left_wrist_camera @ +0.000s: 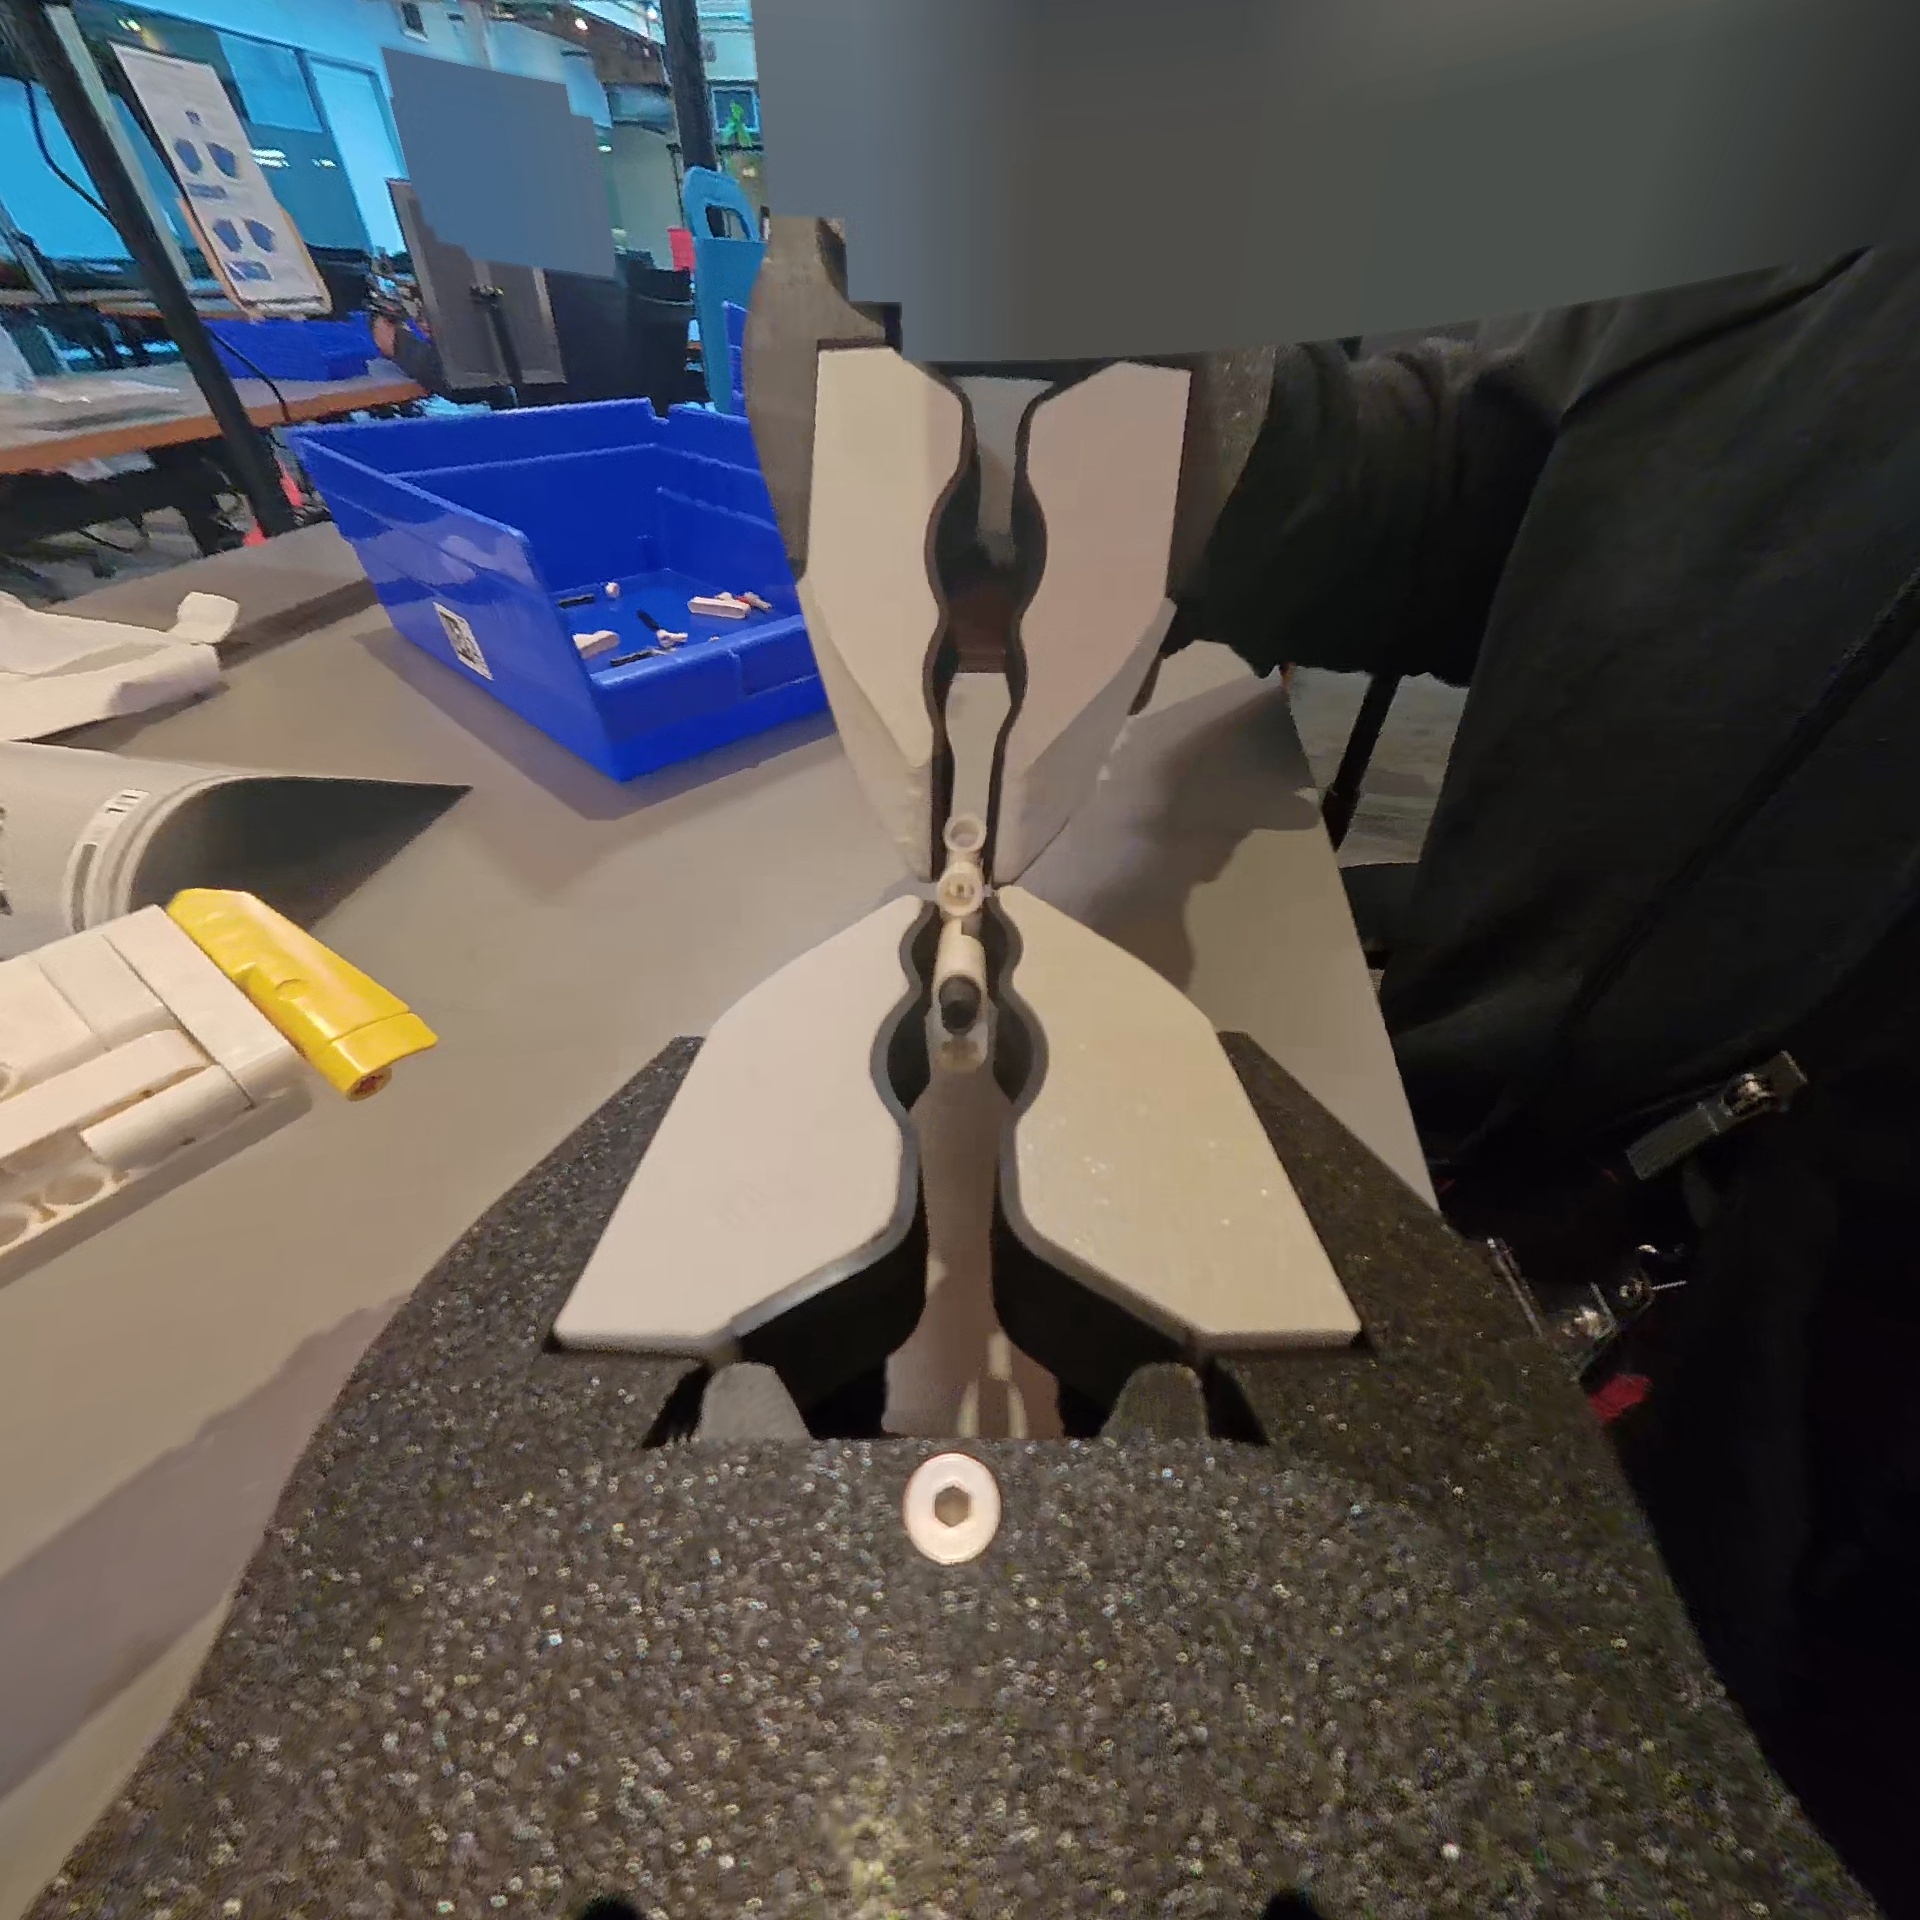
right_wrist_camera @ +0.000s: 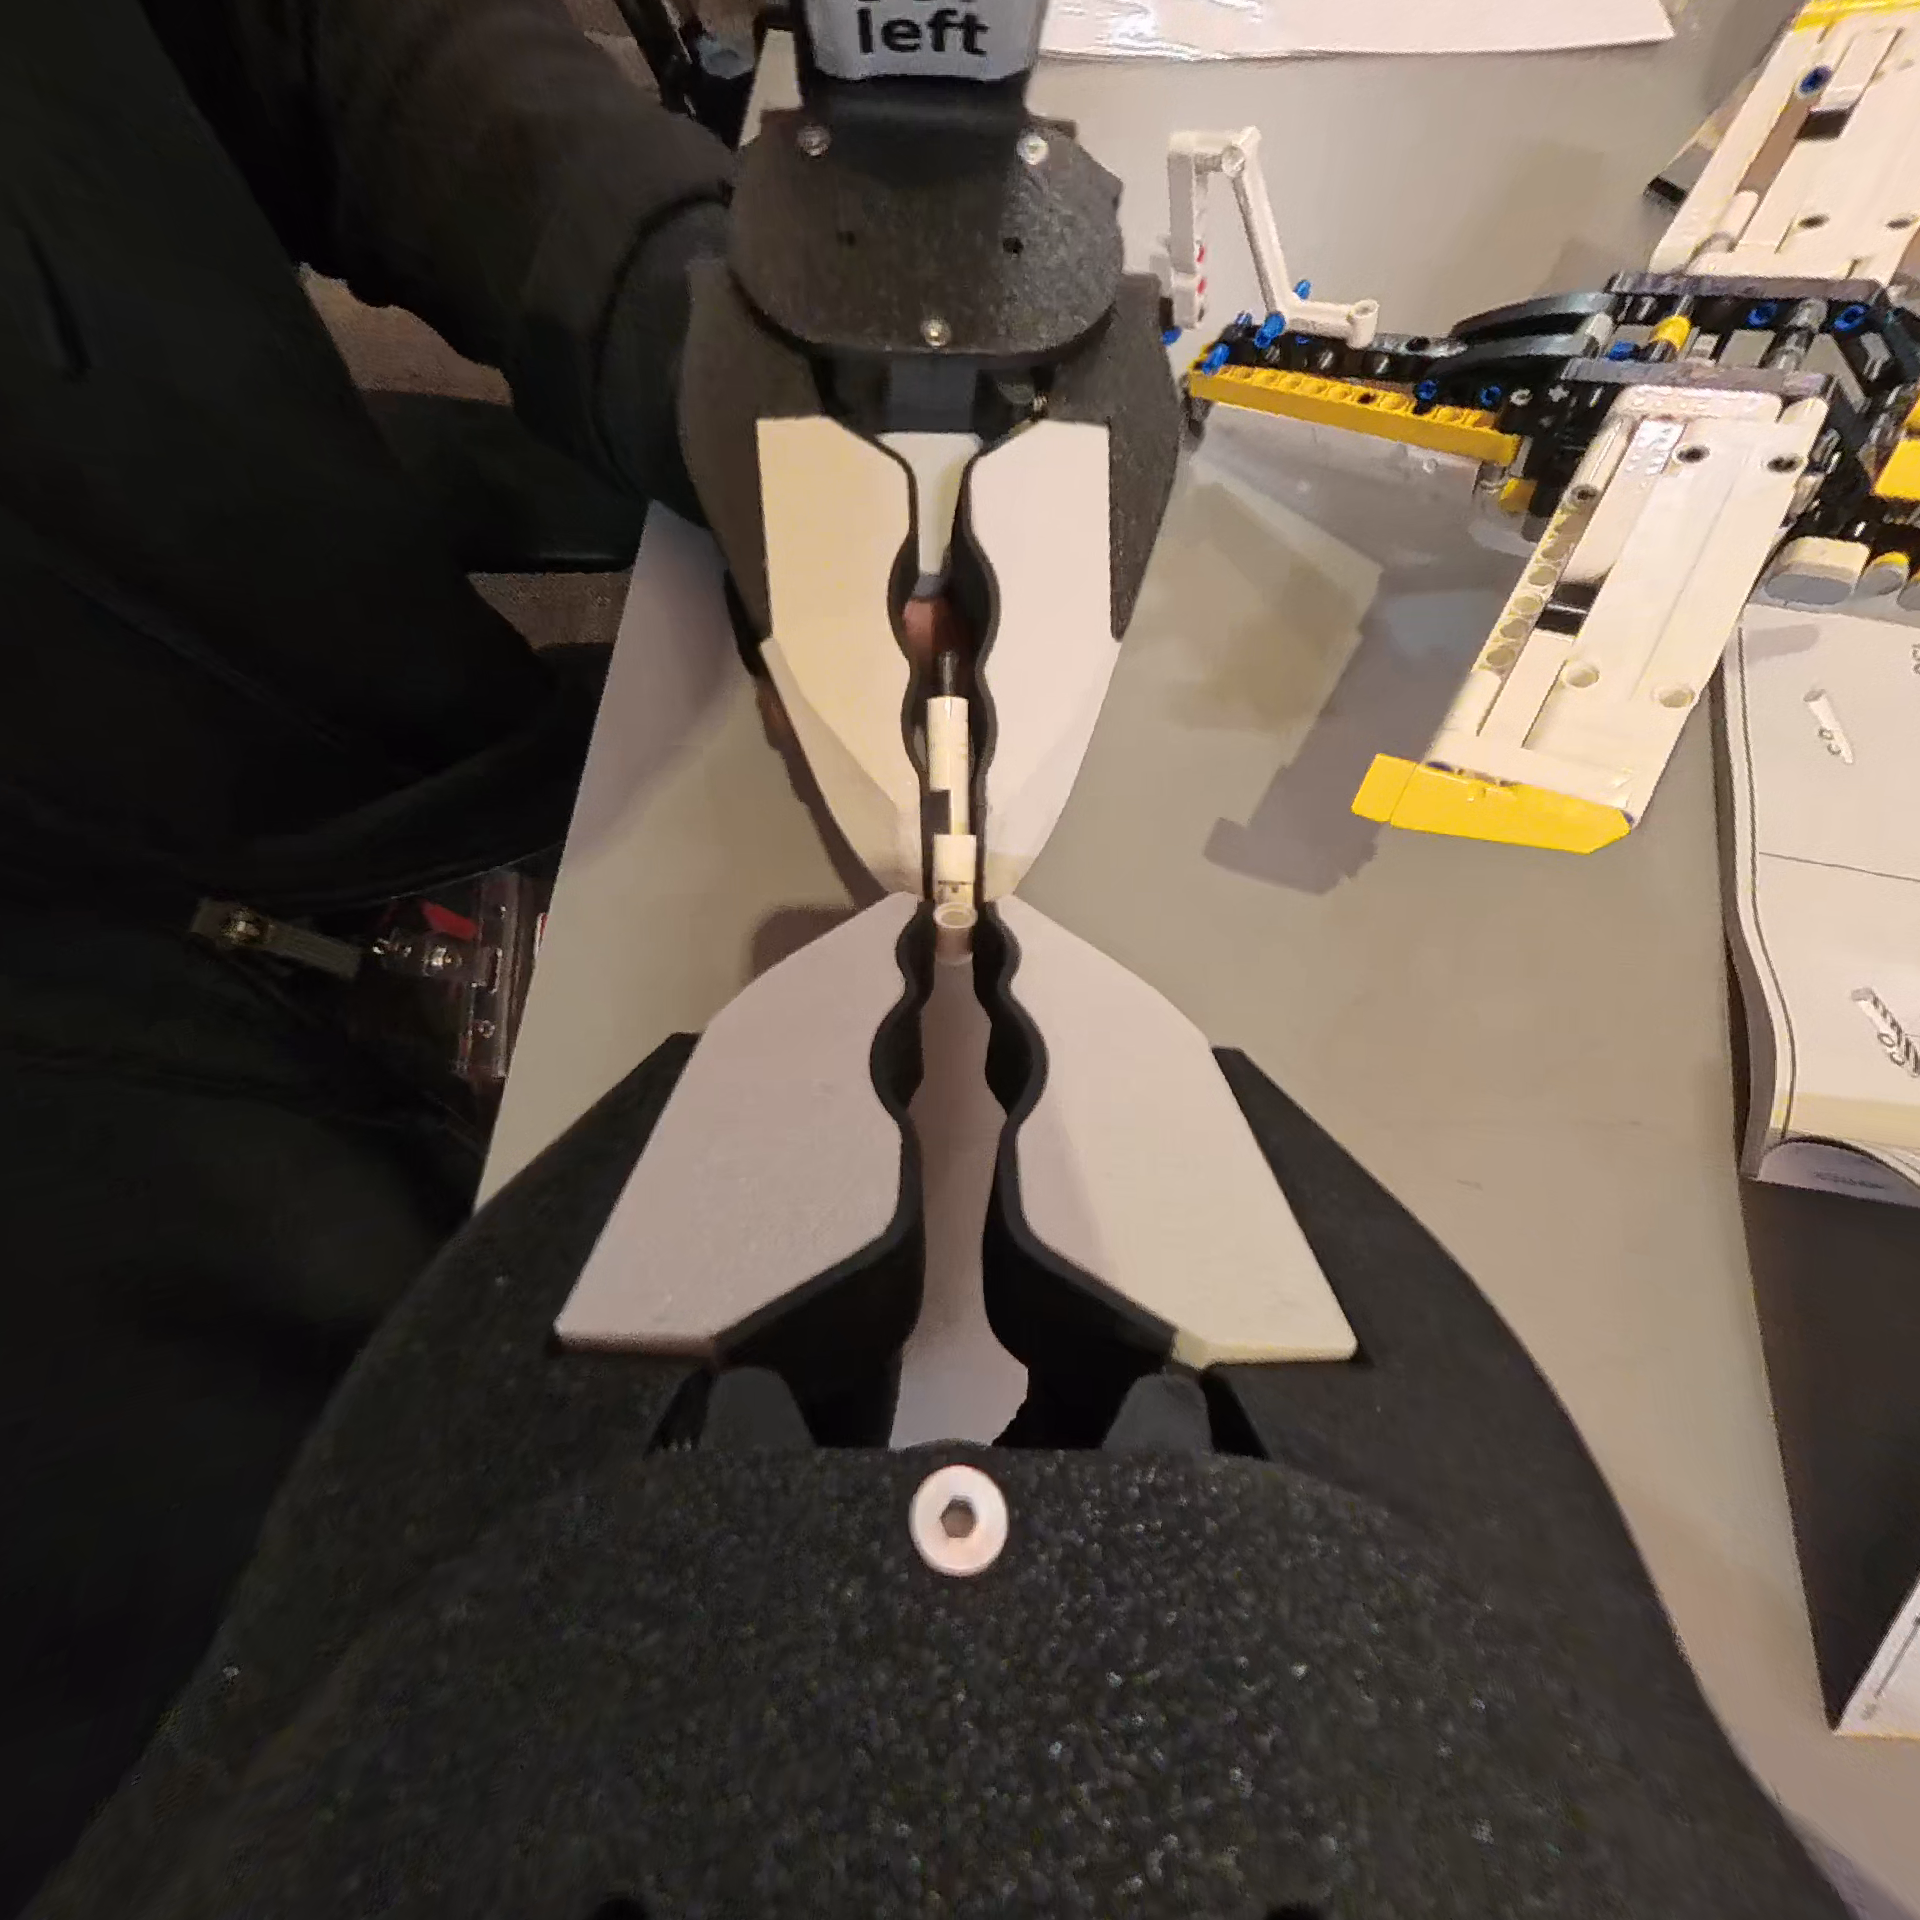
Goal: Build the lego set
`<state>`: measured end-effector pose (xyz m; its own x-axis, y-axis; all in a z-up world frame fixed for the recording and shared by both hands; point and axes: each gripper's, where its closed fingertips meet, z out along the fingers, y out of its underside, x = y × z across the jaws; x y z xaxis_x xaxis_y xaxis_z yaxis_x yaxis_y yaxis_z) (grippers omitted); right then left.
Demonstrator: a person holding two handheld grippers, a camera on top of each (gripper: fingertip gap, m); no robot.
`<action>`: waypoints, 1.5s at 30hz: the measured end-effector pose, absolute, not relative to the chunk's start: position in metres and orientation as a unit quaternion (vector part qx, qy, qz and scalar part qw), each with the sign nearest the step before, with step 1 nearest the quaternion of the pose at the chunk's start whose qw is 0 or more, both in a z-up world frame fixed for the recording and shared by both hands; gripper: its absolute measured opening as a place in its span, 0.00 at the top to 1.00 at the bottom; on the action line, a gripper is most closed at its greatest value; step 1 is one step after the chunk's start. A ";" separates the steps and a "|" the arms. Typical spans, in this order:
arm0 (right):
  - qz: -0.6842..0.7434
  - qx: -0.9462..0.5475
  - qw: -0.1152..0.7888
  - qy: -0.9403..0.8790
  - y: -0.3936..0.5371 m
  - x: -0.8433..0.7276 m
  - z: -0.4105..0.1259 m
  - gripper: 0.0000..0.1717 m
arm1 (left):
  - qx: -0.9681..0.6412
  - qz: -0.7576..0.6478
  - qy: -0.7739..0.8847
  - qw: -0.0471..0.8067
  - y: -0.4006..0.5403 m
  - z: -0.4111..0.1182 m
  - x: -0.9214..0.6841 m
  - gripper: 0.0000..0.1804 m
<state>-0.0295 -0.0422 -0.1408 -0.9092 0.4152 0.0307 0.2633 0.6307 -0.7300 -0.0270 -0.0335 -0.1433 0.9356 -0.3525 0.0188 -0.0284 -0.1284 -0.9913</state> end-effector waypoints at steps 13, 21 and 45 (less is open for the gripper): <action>0.372 -0.200 0.105 -0.900 -0.043 -0.021 -0.152 0.96 | -0.757 -0.050 0.196 0.621 -0.031 -0.157 -0.019 0.96; 0.400 -0.123 0.103 -0.902 -0.048 -0.014 -0.150 0.96 | -0.751 -0.113 0.201 0.618 -0.035 -0.154 -0.012 0.96; 0.468 -0.202 0.095 -0.855 -0.044 -0.021 -0.139 0.96 | -0.735 -0.127 0.163 0.646 -0.036 -0.144 -0.021 0.96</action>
<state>-0.0210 -0.0439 -0.1392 -0.8999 0.4352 -0.0263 0.2565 0.4797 -0.8391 -0.0207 -0.0358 -0.1437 0.9147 -0.4033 -0.0248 -0.0760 -0.1115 -0.9909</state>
